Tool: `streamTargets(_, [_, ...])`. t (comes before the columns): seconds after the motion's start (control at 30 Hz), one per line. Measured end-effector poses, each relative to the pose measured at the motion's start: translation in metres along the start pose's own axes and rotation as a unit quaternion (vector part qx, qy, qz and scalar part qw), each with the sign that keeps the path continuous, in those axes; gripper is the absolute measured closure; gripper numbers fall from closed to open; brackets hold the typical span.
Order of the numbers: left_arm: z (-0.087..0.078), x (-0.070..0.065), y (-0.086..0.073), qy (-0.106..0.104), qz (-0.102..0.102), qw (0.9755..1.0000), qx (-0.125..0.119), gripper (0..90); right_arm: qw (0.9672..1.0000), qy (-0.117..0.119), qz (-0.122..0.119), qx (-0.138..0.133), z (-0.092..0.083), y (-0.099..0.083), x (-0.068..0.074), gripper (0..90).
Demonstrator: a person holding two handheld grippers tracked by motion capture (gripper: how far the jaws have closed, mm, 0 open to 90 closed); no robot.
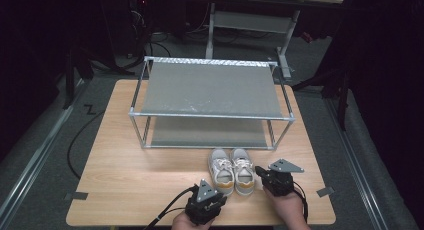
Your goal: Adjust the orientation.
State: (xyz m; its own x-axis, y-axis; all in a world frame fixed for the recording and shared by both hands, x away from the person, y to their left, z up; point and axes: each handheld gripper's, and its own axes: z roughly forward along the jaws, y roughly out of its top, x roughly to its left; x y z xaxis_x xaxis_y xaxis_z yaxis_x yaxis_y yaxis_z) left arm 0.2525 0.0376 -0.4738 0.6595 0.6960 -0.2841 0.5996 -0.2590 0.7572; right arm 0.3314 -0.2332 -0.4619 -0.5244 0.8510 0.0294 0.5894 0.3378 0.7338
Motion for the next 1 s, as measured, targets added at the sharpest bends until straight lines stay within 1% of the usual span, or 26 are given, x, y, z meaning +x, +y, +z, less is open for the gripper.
streamTargets(0.03, [-0.006,0.004,-0.005,0.019,0.003,0.9998,-0.008,81.5,1.0,-0.001,0.003,-0.001,-0.001,0.0,-0.001,90.0])
streamTargets(0.07, [-0.009,0.012,-0.009,0.04,-0.005,0.9991,-0.011,84.9,1.0,-0.002,0.005,-0.002,-0.002,0.0,-0.002,90.0])
streamTargets(0.1, [-0.008,0.024,-0.01,0.055,-0.025,0.9981,0.001,87.5,1.0,-0.002,0.007,-0.003,-0.002,-0.001,-0.003,90.0])
streamTargets(0.13, [-0.005,0.037,-0.008,0.07,-0.045,0.9965,0.006,88.5,1.0,-0.001,0.008,-0.002,-0.002,-0.001,-0.004,90.0])
streamTargets(0.17, [-0.001,0.049,-0.002,0.089,-0.047,0.9949,0.004,88.7,1.0,-0.001,0.009,0.0,-0.001,-0.001,-0.004,90.0])
streamTargets(0.2, [0.005,0.059,0.004,0.101,-0.05,0.9935,0.012,88.8,1.0,0.0,0.01,0.002,0.0,-0.002,-0.005,90.0])
streamTargets(0.23, [0.012,0.068,0.01,0.105,-0.06,0.9925,0.015,89.1,0.9999,0.002,0.01,0.005,0.001,-0.002,-0.004,90.0])
streamTargets(0.27, [0.018,0.073,0.016,0.104,-0.068,0.9921,0.015,89.1,0.9999,0.002,0.01,0.005,0.001,-0.002,-0.004,90.0])
streamTargets(0.3, [0.025,0.075,0.02,0.093,-0.078,0.9924,0.015,89.2,0.9999,0.002,0.009,0.007,0.002,-0.003,-0.003,89.9])
streamTargets(0.33, [0.031,0.074,0.024,0.076,-0.083,0.9935,0.02,89.8,0.9999,0.005,0.003,0.01,0.002,-0.003,-0.001,90.0])
streamTargets(0.37, [0.038,0.068,0.026,0.062,-0.073,0.9952,0.017,90.0,0.9999,0.006,0.004,0.01,0.002,-0.003,0.0,90.0])
streamTargets(0.4, [0.038,0.068,0.026,0.062,-0.073,0.9952,0.017,90.0,0.9999,0.006,0.004,0.01,0.002,-0.003,0.0,90.0])
streamTargets(0.43, [0.042,0.069,0.027,0.061,-0.056,0.9965,0.008,90.0,0.9999,0.008,0.003,0.011,0.001,-0.004,0.001,90.0])
streamTargets(0.5, [0.044,0.067,0.029,0.062,-0.061,0.9961,0.012,90.0,0.9999,0.006,0.001,0.01,0.0,-0.004,0.0,90.0])
streamTargets(0.53, [0.046,0.063,0.031,0.054,-0.076,0.9954,0.021,90.0,1.0,0.003,0.002,0.009,-0.001,-0.005,-0.001,90.0])
streamTargets(0.57, [0.049,0.06,0.034,0.056,-0.073,0.9954,0.027,90.0,0.9999,-0.008,0.008,0.007,-0.004,-0.008,-0.005,90.0])
streamTargets(0.6, [0.053,0.057,0.037,0.058,-0.067,0.9956,0.03,90.0,0.9999,-0.008,0.008,0.007,-0.004,-0.008,-0.005,90.0])
streamTargets(0.63, [0.058,0.055,0.04,0.056,-0.06,0.9962,0.029,90.0,0.9999,-0.011,0.012,0.007,-0.006,-0.01,-0.009,90.0])
streamTargets(0.67, [0.062,0.052,0.042,0.054,-0.062,0.9961,0.033,90.0,0.9998,-0.013,0.016,0.006,-0.009,-0.012,-0.012,90.0])
streamTargets(0.7, [0.07,0.046,0.047,0.047,-0.053,0.9969,0.034,90.0,0.9994,-0.02,0.027,0.005,-0.015,-0.017,-0.019,90.0])
streamTargets(0.73, [0.07,0.046,0.047,0.047,-0.053,0.9969,0.034,90.0,0.9994,-0.02,0.027,0.005,-0.015,-0.017,-0.019,90.0])
streamTargets(0.77, [0.073,0.043,0.049,0.044,-0.05,0.9971,0.035,90.0,0.9989,-0.024,0.04,0.005,-0.02,-0.021,-0.026,90.0])
streamTargets(0.83, [0.077,0.04,0.052,0.044,-0.045,0.9973,0.038,90.0,0.9987,-0.024,0.044,0.004,-0.022,-0.022,-0.028,90.0])
streamTargets(0.87, [0.077,0.04,0.053,0.041,-0.046,0.9973,0.039,90.0,0.9985,-0.024,0.049,0.004,-0.023,-0.023,-0.03,90.0])
streamTargets(0.93, [0.077,0.042,0.053,0.041,-0.043,0.9973,0.041,89.1,0.9985,-0.023,0.049,0.004,-0.024,-0.024,-0.031,90.0])
streamTargets(1.0, [0.075,0.045,0.053,0.042,-0.038,0.9973,0.046,84.7,0.9986,-0.026,0.046,0.004,-0.024,-0.023,-0.03,90.0])
